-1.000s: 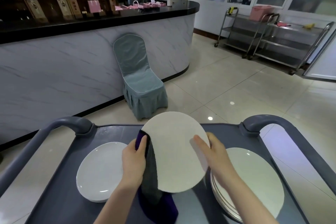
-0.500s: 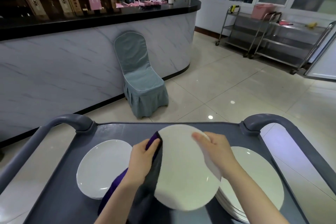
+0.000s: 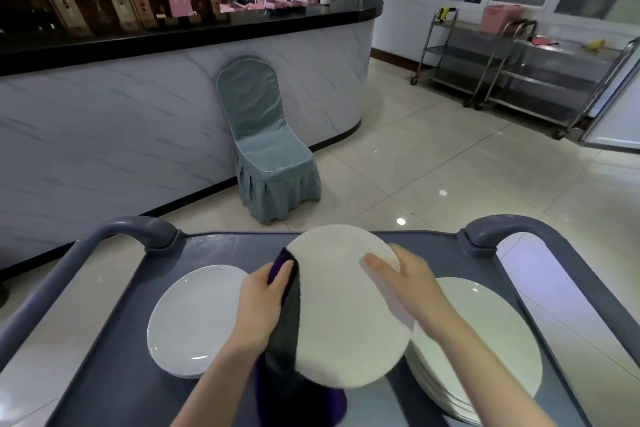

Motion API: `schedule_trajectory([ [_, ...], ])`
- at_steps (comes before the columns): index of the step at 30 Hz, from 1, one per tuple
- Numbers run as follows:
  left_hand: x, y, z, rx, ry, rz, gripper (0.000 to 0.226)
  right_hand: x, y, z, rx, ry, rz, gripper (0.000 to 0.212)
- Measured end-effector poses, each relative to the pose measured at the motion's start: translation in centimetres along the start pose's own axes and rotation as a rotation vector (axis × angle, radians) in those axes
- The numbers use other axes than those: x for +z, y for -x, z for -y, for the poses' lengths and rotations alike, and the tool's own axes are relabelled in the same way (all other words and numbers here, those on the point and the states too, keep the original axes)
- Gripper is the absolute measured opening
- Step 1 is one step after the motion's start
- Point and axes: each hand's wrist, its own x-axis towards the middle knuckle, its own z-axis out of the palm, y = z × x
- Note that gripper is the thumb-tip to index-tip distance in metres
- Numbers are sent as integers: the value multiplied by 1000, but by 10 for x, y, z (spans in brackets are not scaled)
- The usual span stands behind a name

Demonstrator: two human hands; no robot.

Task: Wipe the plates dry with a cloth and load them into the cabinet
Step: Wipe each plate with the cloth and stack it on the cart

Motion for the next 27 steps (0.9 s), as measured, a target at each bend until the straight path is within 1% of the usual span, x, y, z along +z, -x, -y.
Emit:
schedule_trajectory([
  [2, -3, -6, -12, 154, -174, 186, 32, -7, -7, 11, -70, 187, 177, 30],
  [4, -1, -11, -21, 254, -294, 336, 29, -4, -9, 13, -118, 327, 312, 44],
  [5, 1, -11, -23, 276, -317, 375, 29, -2, -9, 12, -145, 372, 327, 47],
  [7, 5, -10, -21, 262, -295, 374, 31, -1, -9, 7, -171, 368, 289, 48],
  [9, 4, -7, -15, 164, -216, 292, 30, -5, -10, 3, -94, 248, 205, 44],
  [10, 4, -5, -11, 89, -148, 226, 32, -6, -10, 1, -28, 117, 135, 41],
  [12, 10, 2, -2, -87, 32, 37, 38, 0, -10, -7, 94, -257, -49, 40],
  [13, 15, 6, 3, -180, 121, -74, 41, 9, -7, -9, 142, -411, -162, 43],
  [14, 23, 12, 5, -268, 202, -179, 42, 21, -3, -11, 185, -508, -288, 45],
  [16, 39, 26, 9, -387, 330, -331, 39, 53, 9, -15, 265, -631, -518, 41],
  [17, 46, 32, 10, -417, 377, -378, 36, 67, 16, -17, 303, -670, -595, 35],
  [18, 49, 35, 10, -435, 420, -394, 33, 78, 22, -20, 328, -694, -625, 27],
  [19, 48, 34, 9, -441, 452, -382, 32, 85, 27, -22, 338, -701, -612, 23],
  [21, 38, 25, 8, -430, 489, -329, 31, 83, 34, -28, 306, -643, -479, 18],
  [22, 31, 19, 6, -417, 498, -315, 30, 77, 37, -31, 255, -572, -391, 16],
  [23, 24, 13, 5, -401, 492, -305, 31, 68, 40, -35, 178, -471, -313, 18],
  [24, 17, 8, 3, -382, 478, -297, 33, 59, 44, -38, 77, -347, -257, 29],
  [25, 10, 3, 1, -363, 458, -286, 35, 48, 47, -40, -22, -202, -223, 44],
  [26, 5, -1, -2, -349, 438, -267, 37, 36, 50, -41, -136, -27, -201, 57],
  [27, 1, -5, -5, -343, 422, -235, 38, 26, 51, -44, -295, 186, -165, 64],
])
